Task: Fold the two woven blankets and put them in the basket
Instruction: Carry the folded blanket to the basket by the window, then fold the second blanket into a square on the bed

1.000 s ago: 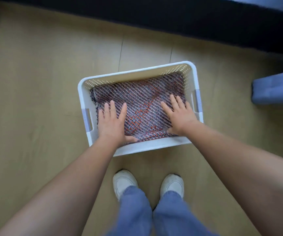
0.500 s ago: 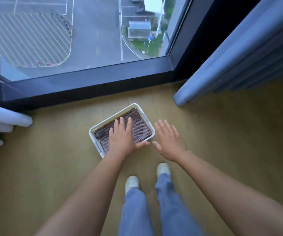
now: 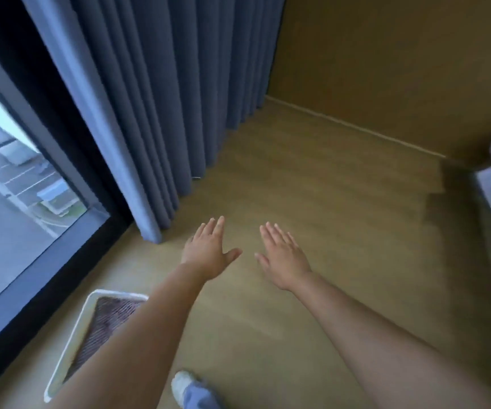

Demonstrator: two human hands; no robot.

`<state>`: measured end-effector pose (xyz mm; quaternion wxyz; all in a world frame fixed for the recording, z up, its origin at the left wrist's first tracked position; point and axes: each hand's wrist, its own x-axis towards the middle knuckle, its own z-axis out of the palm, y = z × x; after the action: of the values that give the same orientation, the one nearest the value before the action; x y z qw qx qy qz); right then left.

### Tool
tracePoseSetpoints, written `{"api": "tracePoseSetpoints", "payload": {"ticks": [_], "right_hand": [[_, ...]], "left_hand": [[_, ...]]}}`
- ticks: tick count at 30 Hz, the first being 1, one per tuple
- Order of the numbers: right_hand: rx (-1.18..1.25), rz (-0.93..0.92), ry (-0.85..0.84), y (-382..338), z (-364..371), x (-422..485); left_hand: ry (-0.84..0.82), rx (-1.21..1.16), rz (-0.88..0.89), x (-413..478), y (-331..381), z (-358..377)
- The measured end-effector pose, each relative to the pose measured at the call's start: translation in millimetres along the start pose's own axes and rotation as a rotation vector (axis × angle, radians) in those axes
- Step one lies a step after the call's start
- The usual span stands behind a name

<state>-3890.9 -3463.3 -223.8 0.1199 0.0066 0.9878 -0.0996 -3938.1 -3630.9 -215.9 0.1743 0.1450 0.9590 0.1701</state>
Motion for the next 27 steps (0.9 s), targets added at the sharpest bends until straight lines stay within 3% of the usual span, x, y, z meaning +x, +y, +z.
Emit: {"api": "tracePoseSetpoints", "payload": {"ticks": [3, 12, 18, 27], "right_hand": [[0.035, 0.146, 0.059, 76.8, -23.8, -55.5], [0.055, 0.698, 0.219, 331.7, -47.0, -351.4], [0.137, 1.002, 0.307, 423.6, -44.7, -501.2], [0.27, 1.344, 0.339, 541.1, -39.7, -654.5]], "left_hand": [[-0.039, 0.066, 0.123, -2.3, 97.0, 25.6], [-0.254, 0.171, 0.644, -106.3, 442.0, 154.1], [-0.324, 0.251, 0.923, -168.2, 598.7, 221.4], [-0.503, 0.346, 1.27, -244.1, 799.6, 325.6]]}}
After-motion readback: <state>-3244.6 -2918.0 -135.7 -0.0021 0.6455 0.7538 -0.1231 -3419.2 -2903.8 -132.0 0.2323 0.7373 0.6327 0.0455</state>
